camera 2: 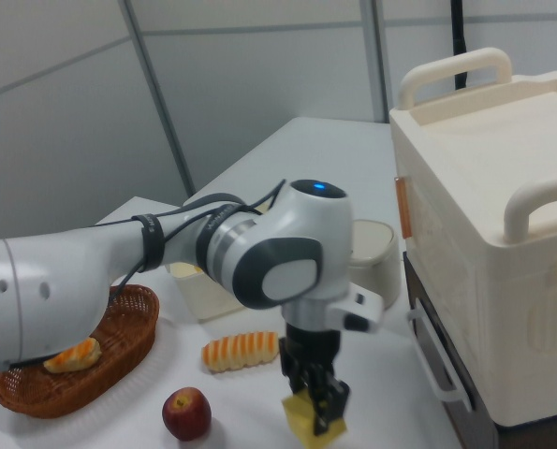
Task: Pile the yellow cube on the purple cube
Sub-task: 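Lift the yellow cube and carry it toward the purple cube, then lower the yellow cube onto the purple cube and open the gripper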
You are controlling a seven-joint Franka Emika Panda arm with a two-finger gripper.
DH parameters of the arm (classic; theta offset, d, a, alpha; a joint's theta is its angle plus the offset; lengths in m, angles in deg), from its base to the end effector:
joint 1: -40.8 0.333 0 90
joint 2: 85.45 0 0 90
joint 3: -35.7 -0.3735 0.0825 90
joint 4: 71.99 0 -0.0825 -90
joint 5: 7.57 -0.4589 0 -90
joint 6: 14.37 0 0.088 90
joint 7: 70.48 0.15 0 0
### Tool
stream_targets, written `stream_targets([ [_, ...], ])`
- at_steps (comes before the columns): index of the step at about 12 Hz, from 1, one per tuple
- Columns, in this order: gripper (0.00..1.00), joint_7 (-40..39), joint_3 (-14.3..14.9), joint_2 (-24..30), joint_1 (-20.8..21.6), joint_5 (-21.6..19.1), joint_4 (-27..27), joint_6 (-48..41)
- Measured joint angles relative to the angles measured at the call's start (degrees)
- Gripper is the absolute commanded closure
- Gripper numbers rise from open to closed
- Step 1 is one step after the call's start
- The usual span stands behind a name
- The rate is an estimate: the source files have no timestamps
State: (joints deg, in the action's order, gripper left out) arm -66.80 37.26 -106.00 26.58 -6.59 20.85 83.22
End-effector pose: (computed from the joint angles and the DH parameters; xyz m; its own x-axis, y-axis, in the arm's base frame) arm 0.6793 -0.1927 0.3791 0.9075 -0.3218 -0.2700 -0.3226 -0.9456 0.0427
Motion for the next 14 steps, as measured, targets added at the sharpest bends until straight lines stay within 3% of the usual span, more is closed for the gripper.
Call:
stream_targets([
  [6, 0.69, -14.87, 0.97, 2.65, -11.28, 1.27, 0.01, -1.36],
  [9, 0.68, -20.21, 3.69, 2.65, -12.59, 1.6, 0.08, -1.36],
  [12, 0.64, -25.71, 8.26, 2.65, -12.66, 1.91, 0.23, -1.36],
  [14, 0.64, -26.29, 9.41, 2.64, -12.7, 1.91, 0.35, -1.36],
])
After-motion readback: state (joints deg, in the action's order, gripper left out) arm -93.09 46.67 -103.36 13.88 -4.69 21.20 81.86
